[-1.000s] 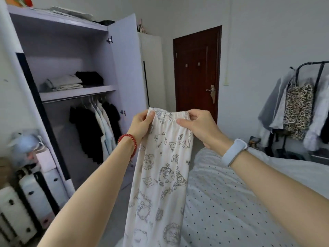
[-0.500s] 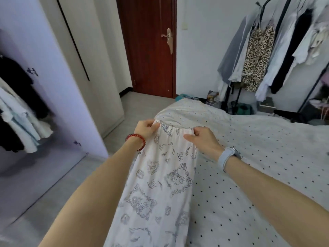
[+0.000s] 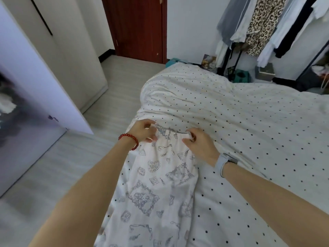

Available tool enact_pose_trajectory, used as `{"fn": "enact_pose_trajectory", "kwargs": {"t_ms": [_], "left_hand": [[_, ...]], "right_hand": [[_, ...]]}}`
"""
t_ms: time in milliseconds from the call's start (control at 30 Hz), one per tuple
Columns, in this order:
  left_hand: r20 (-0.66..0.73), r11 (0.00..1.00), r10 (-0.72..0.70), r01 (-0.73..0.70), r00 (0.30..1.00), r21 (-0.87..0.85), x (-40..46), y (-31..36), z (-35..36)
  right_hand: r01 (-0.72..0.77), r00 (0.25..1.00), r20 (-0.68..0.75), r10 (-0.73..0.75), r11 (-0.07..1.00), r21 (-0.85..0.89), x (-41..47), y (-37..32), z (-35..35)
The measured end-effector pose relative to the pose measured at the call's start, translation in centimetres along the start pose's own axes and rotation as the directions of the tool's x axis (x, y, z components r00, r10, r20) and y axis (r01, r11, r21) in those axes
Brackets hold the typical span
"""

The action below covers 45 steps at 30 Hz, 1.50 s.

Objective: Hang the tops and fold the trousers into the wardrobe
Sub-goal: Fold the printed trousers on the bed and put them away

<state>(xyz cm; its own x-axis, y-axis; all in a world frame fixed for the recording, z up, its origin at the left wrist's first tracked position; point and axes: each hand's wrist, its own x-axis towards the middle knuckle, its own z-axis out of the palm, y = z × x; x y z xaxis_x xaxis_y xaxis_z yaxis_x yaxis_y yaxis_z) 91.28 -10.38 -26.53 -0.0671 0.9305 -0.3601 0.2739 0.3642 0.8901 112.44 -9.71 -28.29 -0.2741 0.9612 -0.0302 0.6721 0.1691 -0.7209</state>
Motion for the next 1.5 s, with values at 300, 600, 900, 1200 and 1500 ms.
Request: {"fn": "enact_pose_trajectory", "kwargs": {"t_ms": [300,600,900,1200,1500], "left_hand": [[-0.03,0.885,0.349,-0.319,0.937,0.338,-8.3,-11.3,-0.4],[0.198,0.417,0.576,-0.493,0.793,0.764,-11.7,-22.8,1.7],[-0.017,0.513,0.577,-0.346,0.817,0.785,-10.0,-20.8,3.8],[0.091,0.492,0.205,-0.183,0.975,0.851,-4.5,-22.2,7.6],[0.193,0.607,0.013,-0.161,0.981,0.778,0.3,-15.7,3.3]], "right_hand": [[0.555,0.824,0.058,-0.563,0.783,-0.279,-10.8,3.2,6.4],[0.595,0.803,0.263,-0.534,0.7,-0.394,-16.0,7.8,12.0],[0.524,0.845,0.187,-0.5,0.71,-0.469,-15.8,6.6,12.2],[0.281,0.956,0.251,-0.152,0.724,-0.631,-11.6,9.3,13.8],[-0.2,0.939,0.207,0.275,0.925,-0.322,-7.3,8.4,8.5]]}}
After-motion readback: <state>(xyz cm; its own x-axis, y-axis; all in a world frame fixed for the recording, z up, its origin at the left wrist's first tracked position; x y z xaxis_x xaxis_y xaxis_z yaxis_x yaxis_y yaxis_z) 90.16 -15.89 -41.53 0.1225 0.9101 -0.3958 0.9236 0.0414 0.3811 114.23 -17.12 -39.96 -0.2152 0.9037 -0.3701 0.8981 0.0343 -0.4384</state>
